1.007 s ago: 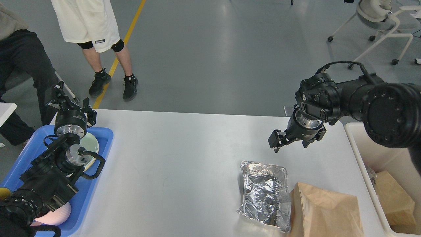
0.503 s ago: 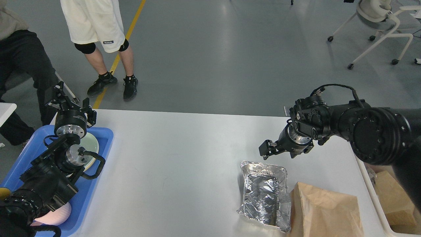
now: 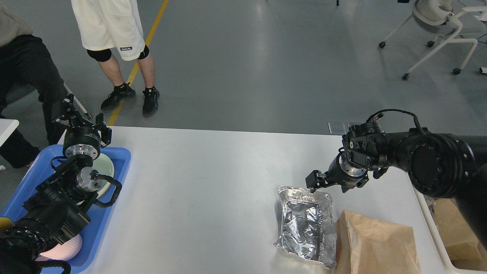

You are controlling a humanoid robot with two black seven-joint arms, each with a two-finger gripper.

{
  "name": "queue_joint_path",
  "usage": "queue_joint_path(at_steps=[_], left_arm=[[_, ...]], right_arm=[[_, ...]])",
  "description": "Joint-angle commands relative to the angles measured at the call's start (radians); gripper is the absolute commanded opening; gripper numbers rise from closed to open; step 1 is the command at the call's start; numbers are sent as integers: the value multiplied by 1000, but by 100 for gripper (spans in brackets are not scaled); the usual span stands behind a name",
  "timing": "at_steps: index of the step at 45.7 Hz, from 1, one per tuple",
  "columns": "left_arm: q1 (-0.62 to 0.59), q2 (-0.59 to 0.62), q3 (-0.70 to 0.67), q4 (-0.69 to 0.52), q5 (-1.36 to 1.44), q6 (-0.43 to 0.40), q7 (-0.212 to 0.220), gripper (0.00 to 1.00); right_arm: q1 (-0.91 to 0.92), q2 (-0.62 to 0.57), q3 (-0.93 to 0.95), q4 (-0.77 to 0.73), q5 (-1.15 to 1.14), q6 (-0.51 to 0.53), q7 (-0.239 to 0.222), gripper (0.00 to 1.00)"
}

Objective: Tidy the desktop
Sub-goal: 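Lower the right gripper onto the silver foil package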

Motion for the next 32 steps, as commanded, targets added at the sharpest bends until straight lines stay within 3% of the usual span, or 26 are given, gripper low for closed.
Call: queue_joint_path(at_steps=[1, 24, 32], left_arm=[[0, 0, 0, 0, 0, 0, 0, 96], [0, 0, 0, 0, 0, 0, 0, 96], [0, 0, 0, 2, 0, 0, 0, 96]], right_arm=[[-15, -2, 3, 3, 0, 5, 0, 100], [-65, 4, 20, -11, 2, -5, 0, 100], [-104, 4, 34, -14, 32, -29, 0, 96]])
